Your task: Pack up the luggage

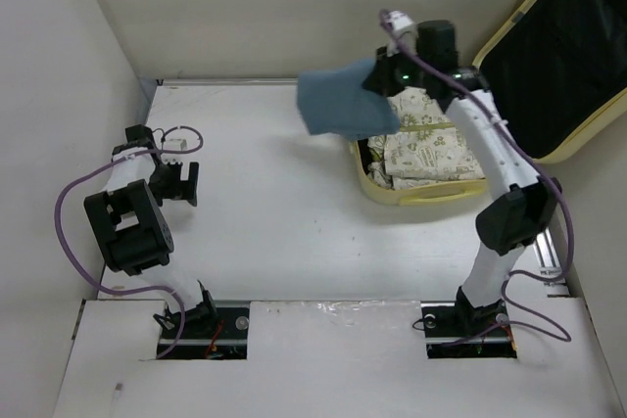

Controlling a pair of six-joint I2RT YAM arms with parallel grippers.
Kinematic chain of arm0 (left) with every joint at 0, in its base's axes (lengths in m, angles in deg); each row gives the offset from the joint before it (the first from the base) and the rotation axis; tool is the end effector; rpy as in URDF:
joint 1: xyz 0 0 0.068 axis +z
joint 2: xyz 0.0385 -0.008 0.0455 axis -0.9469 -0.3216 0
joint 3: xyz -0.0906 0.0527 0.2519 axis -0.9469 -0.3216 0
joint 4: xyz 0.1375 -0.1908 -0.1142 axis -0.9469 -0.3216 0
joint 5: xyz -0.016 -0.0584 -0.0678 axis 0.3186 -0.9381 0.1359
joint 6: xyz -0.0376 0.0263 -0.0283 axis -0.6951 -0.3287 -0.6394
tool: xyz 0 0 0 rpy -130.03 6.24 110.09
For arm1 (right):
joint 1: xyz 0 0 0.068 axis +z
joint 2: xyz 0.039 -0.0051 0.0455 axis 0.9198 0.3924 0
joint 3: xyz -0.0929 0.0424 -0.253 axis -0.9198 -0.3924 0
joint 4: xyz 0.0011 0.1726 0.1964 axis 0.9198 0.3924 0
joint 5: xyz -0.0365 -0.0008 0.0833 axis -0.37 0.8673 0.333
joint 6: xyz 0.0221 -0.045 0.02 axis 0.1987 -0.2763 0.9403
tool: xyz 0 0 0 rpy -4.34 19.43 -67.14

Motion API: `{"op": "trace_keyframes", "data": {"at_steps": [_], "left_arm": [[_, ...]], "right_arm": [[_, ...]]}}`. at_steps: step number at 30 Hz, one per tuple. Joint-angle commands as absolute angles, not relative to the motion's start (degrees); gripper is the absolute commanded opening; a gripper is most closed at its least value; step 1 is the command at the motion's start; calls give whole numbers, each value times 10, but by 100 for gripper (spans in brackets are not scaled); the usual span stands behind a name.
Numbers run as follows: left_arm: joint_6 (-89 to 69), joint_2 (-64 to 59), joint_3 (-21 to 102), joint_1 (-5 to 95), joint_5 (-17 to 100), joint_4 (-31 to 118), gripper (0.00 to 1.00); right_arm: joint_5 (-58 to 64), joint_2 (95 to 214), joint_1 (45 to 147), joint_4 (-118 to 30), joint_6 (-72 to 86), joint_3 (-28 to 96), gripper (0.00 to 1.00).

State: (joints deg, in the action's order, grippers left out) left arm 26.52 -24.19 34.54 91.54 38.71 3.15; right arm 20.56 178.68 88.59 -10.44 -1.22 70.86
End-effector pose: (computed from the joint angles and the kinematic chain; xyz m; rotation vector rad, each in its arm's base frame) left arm 0.3141 0.1089 0.2022 0.1489 2.7214 -0.0495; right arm 0.3847 0.1691 0.4108 -0.6787 1.9407 0.6615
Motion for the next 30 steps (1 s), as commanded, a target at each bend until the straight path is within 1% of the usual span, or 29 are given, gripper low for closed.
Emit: {"op": "trace_keyframes", "data": {"at_steps": [1, 2, 3, 5, 7, 10, 12, 13, 16, 18, 20, 21, 22, 24, 27, 29, 30], "left_arm": [[268, -220, 352, 915, 387, 27, 98], [268, -220, 352, 915, 393, 33, 98], [268, -220, 352, 915, 393, 33, 98], [268, -225, 352, 915, 398, 33, 98], [268, -233, 360, 915, 398, 33, 98], [262, -248, 378, 915, 398, 33, 98], [257, -254, 389, 915, 403, 27, 98], [257, -259, 389, 915, 403, 21, 98], [257, -259, 404, 909, 416, 16, 98], [257, -259, 404, 885, 434, 21, 98], [257, -253, 404, 865, 463, 27, 98], [257, -253, 398, 854, 469, 27, 98], [257, -253, 398, 834, 474, 27, 98], [257, -258, 411, 812, 480, 27, 98], [246, -265, 434, 766, 480, 20, 98], [246, -276, 447, 731, 480, 12, 98], [246, -276, 460, 709, 480, 7, 98]], "right_arm": [[203, 1750, 785, 29, -90, 731, 0], [203, 1750, 759, 43, -100, 731, 0], [210, 1745, 708, 66, -113, 725, 0], [211, 1745, 660, 72, -141, 701, 0], [211, 1773, 595, 79, -151, 694, 0], [199, 1820, 557, 102, -166, 710, 0], [180, 1871, 545, 117, -179, 751, 0], [158, 1885, 545, 117, -179, 763, 0], [145, 1930, 545, 123, -179, 816, 0], [117, 1944, 551, 123, -179, 850, 10], [62, 1950, 563, 114, -179, 864, 16], [45, 1950, 576, 98, -179, 864, 39], [30, 1944, 582, 87, -184, 864, 49], [-12, 1944, 592, 69, -184, 864, 72], [-70, 1932, 606, 68, -184, 870, 82], [-109, 1912, 618, 68, -184, 870, 84], [-163, 1889, 629, 63, -175, 861, 84]]}}
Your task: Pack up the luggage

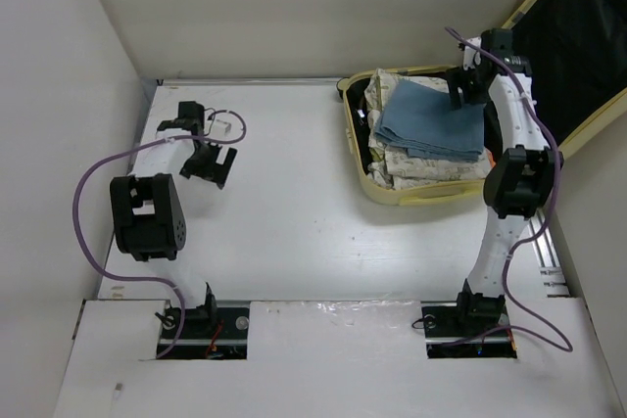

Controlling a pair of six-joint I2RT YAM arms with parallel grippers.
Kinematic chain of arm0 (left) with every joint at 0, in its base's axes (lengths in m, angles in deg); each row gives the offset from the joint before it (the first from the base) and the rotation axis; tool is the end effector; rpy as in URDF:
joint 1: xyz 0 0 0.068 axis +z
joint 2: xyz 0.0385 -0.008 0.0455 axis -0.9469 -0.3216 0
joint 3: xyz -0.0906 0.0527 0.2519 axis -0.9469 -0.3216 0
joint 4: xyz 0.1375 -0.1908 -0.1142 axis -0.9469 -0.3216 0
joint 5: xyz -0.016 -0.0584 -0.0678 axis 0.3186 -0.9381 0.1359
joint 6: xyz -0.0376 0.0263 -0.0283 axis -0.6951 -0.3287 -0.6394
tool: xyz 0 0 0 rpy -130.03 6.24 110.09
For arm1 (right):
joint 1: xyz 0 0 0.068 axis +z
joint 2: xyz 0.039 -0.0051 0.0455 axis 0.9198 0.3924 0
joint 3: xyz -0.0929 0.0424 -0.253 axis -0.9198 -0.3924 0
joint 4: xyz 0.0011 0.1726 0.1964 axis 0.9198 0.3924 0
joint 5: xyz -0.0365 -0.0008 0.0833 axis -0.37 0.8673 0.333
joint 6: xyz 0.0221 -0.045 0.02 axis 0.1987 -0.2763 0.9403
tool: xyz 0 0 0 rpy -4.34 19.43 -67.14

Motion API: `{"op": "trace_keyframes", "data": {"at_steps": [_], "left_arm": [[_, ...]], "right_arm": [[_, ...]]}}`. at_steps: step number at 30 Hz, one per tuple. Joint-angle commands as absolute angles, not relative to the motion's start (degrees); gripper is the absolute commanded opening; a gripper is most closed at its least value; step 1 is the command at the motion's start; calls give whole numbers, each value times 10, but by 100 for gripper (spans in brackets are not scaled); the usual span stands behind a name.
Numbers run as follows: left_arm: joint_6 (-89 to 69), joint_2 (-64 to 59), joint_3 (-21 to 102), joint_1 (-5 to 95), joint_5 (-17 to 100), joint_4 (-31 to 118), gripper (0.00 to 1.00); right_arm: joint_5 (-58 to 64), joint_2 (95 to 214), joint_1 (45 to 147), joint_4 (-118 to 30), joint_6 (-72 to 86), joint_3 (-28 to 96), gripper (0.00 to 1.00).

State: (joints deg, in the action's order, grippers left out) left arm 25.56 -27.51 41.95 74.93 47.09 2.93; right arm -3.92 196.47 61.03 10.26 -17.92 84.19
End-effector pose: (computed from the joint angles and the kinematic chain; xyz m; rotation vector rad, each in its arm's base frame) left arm 0.3584 0.0214 0.2198 0.4792 2.6596 0.0796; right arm 0.4709 -0.0482 0.3204 -0.2685 2.4715 -0.1709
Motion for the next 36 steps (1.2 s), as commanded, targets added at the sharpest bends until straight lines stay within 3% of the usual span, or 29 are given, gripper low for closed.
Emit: {"op": "trace_keyframes", "data": {"at_steps": [1, 4, 6, 10, 11, 14, 15, 17, 18, 21, 24, 27, 28, 29, 31, 32, 36], "left_arm": [[246, -276, 466, 709, 480, 7, 98], [240, -281, 484, 678, 473, 1, 98], [235, -287, 491, 672, 452, -6, 98], [229, -287, 491, 659, 441, -6, 98], [229, -287, 491, 659, 441, -6, 98], [229, -287, 485, 647, 441, -6, 98], [224, -287, 485, 640, 441, -6, 98], [224, -287, 485, 635, 441, -6, 98], [224, -287, 479, 635, 441, -6, 98], [224, -274, 466, 635, 441, 0, 98], [224, -268, 459, 635, 441, 5, 98], [218, -263, 464, 618, 446, 5, 98], [218, -263, 464, 611, 458, 5, 98], [218, -263, 471, 602, 463, 5, 98], [218, -263, 471, 567, 486, 11, 98], [218, -263, 477, 553, 493, 11, 98], [224, -276, 517, 488, 493, 11, 98]], "right_arm": [[-198, 1889, 629, 57, -175, 861, 85], [-311, 1825, 665, 35, -164, 815, 90], [-319, 1778, 702, 23, -158, 782, 91], [-192, 1726, 789, -51, -158, 676, 85], [-98, 1725, 801, -81, -151, 659, 78], [-8, 1776, 828, -92, -100, 635, 60], [34, 1797, 833, -86, -90, 644, 45], [64, 1853, 833, -78, -60, 644, 30], [101, 1868, 825, -85, -52, 644, 17], [115, 1893, 825, -91, -39, 629, 7], [106, 1900, 825, -71, -48, 645, 4], [77, 1858, 817, -42, -60, 672, 18], [66, 1841, 811, -36, -60, 677, 31], [36, 1821, 791, -30, -60, 677, 57], [11, 1755, 761, -24, -50, 682, 68], [-8, 1731, 744, -24, -50, 676, 82], [-82, 1632, 627, -12, -28, 664, 96]]}}
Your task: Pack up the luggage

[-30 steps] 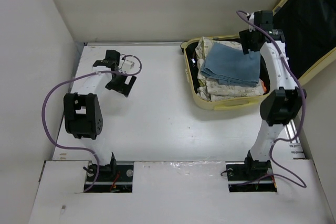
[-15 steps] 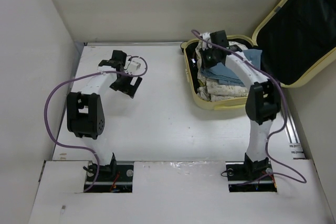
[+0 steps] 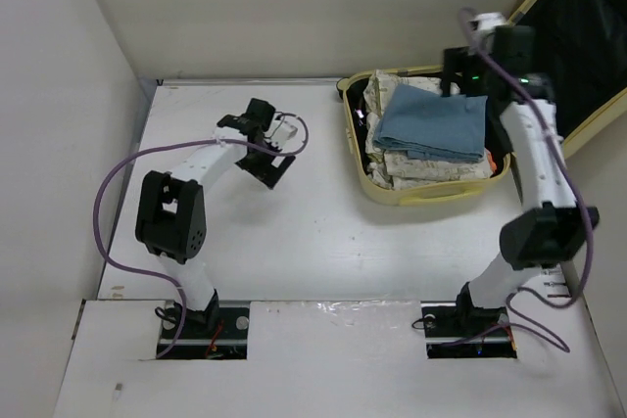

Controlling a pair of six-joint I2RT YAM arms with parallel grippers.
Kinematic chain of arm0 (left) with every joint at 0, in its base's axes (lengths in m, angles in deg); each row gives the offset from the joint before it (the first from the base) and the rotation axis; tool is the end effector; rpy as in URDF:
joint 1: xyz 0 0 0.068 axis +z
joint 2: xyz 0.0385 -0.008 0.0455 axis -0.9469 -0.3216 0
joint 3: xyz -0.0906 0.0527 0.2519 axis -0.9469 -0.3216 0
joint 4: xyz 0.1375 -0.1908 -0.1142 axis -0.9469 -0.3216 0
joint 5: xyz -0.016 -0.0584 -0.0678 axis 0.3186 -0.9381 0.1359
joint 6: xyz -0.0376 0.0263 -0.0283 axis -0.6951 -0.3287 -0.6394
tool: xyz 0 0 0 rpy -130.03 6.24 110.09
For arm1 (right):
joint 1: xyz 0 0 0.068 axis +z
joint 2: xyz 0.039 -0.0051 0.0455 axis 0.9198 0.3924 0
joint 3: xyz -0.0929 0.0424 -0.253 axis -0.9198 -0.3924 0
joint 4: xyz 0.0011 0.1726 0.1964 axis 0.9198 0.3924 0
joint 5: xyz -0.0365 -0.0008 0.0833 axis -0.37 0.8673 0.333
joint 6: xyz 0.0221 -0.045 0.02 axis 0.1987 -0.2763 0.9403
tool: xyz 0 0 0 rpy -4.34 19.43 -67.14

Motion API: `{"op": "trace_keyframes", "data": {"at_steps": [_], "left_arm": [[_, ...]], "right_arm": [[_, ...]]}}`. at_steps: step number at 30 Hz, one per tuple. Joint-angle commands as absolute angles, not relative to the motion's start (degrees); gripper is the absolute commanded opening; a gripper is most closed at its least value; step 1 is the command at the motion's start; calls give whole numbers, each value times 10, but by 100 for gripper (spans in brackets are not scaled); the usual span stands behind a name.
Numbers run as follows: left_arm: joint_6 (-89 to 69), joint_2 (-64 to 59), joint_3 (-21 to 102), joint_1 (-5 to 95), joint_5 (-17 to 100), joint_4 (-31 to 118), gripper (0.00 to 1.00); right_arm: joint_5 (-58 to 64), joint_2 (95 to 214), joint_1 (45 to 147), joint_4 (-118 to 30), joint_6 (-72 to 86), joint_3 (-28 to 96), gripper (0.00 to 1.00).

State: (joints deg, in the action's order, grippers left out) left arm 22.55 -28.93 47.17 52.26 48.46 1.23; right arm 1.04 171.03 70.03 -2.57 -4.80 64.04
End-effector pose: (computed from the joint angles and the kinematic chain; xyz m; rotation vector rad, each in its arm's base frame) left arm 0.3517 -0.1218 0.2367 0.9073 2.5060 -0.0228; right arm 0.3793 0.0240 0.4082 -0.2069 2.1502 0.0809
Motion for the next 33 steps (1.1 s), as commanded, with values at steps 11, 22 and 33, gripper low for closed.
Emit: {"op": "trace_keyframes", "data": {"at_steps": [11, 22, 33], "left_arm": [[91, -355, 708, 372, 355, 80, 100], [-14, -499, 807, 338, 341, 88, 100], [-19, -560, 839, 338, 330, 93, 100]], "right_arm": [[-420, 1523, 478, -122, -14, 619, 100], [-352, 1570, 375, -228, 0, 573, 98], [-268, 1653, 365, -299, -13, 565, 84]]}}
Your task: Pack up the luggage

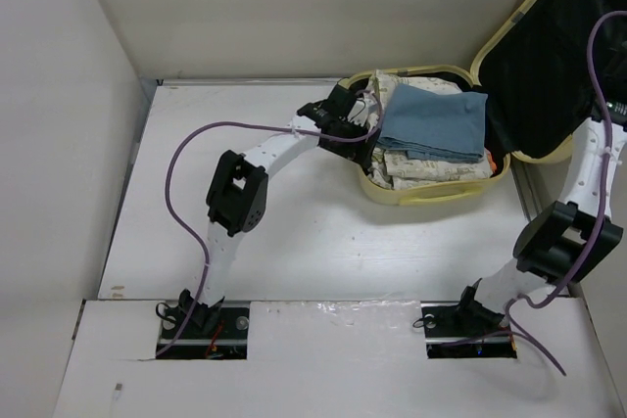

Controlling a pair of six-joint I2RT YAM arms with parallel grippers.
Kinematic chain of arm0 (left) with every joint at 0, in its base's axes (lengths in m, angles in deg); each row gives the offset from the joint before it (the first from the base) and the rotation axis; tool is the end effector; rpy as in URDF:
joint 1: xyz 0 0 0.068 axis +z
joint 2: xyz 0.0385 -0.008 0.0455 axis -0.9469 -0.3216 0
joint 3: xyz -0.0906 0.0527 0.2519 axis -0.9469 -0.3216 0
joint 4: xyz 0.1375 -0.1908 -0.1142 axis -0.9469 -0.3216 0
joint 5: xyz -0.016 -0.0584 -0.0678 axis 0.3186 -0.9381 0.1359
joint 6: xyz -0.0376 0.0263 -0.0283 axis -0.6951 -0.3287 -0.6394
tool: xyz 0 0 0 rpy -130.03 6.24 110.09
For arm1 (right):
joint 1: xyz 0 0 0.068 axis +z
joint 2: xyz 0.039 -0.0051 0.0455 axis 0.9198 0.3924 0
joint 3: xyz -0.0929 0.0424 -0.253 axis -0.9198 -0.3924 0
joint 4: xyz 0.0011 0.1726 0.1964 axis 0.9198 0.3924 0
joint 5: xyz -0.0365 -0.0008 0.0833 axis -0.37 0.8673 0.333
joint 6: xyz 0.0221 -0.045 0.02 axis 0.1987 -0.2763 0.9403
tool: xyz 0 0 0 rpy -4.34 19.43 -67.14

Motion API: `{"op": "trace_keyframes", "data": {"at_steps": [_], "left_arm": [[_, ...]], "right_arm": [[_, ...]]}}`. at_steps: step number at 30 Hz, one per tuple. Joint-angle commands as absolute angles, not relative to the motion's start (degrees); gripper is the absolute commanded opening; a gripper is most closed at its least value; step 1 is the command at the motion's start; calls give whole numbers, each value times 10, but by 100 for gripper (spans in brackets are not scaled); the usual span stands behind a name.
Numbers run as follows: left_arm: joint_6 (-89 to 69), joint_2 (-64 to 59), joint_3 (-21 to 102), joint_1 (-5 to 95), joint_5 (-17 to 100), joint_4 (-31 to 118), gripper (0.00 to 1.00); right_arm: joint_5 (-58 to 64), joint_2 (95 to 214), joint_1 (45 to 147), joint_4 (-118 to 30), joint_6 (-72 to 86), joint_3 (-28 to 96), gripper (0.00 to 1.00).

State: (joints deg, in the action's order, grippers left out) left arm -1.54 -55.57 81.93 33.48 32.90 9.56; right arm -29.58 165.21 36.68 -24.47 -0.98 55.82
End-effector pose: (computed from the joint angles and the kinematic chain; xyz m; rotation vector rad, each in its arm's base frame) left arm 0.3968 -0.3204 0.2405 0.8563 2.2906 -0.6853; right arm 0.3113 -0.1990 0.4352 0.7717 1.7018 -0.7850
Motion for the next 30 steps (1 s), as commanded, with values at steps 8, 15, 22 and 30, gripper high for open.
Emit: {"op": "trace_keyframes", "data": {"at_steps": [8, 15, 22, 30], "left_arm": [[-8, -584, 839, 338, 324, 93, 64], [8, -579, 839, 338, 306, 88, 44], [19, -539, 794, 338, 313, 88, 44], [52, -435, 760, 361, 324, 71, 64]], "right_arm": [[-181, 1646, 374, -305, -41, 551, 5], [-212, 1510, 474, -365, -89, 424, 0], [-280, 1397, 641, -385, -117, 334, 0], [-320, 1284, 840, -391, -117, 199, 0]]}}
